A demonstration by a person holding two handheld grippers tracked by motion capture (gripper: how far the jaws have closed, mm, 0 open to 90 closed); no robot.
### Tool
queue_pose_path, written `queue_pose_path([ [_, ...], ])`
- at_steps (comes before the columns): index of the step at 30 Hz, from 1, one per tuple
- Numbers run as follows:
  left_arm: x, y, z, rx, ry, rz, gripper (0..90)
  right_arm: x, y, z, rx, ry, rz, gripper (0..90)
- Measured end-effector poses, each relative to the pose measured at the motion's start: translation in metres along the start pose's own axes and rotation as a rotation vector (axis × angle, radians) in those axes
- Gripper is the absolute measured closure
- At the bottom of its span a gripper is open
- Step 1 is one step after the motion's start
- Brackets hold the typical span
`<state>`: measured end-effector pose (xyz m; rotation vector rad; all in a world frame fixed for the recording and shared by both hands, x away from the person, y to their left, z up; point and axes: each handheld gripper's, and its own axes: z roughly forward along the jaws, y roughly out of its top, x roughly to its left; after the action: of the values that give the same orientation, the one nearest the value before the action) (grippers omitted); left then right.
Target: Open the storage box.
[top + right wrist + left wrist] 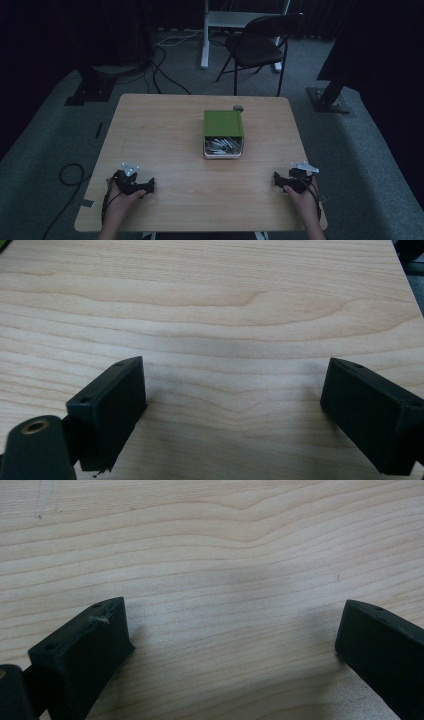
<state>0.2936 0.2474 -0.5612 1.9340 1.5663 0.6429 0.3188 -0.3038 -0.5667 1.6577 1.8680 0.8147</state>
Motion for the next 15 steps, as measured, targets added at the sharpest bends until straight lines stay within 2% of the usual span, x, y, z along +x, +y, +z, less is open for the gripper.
queue_pose_path([
  [5,-0.0005,-0.0002,-0.0002,-0.001,0.001,-0.003,1.6,0.0,0.0,0.0,0.0,0.0,0.0,10.4],
  [8,-0.002,-0.001,-0.0011,-0.002,-0.017,0.021,2.2,0.0,0.0,0.0,0.0,0.0,0.0,10.4],
  [15,-0.0044,-0.002,-0.002,-0.003,-0.031,0.035,2.2,0.0,0.0,0.0001,0.0,0.0,0.0,10.4],
])
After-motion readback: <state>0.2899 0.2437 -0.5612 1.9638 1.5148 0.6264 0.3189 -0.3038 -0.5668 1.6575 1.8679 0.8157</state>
